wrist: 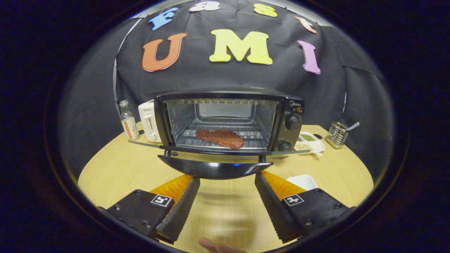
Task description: Open the toaster oven, put the food inside, and close the toaster oven door.
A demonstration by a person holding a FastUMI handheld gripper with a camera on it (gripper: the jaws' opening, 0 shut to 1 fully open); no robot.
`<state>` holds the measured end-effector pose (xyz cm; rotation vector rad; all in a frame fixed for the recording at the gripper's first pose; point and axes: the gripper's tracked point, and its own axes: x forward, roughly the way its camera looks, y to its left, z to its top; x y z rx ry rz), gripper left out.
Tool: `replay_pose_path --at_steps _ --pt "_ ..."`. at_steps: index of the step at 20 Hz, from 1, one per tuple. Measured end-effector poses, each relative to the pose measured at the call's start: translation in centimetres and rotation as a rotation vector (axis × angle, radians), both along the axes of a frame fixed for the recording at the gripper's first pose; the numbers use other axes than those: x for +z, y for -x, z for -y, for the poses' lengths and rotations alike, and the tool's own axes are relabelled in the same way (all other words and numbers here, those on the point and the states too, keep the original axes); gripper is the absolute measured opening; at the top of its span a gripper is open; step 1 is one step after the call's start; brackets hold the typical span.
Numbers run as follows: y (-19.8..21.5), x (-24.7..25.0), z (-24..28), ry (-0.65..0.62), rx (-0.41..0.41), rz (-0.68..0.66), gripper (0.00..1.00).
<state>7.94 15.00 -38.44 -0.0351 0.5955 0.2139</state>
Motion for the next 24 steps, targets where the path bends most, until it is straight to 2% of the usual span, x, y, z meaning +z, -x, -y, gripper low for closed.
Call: replay_pose_path --at_steps 9,12,18,24 --pt "-6.1 6.5 1.3 0.028 -0.023 0.147 1.0" --pt "-5.8 11.2 2.5 0.039 -0.028 0.238 1.0" --pt "0.6 20.8 4.5 0.018 -0.044 0.373 0.99" --pt "10.7 32.6 6.4 0.059 -0.041 0.683 0.99"
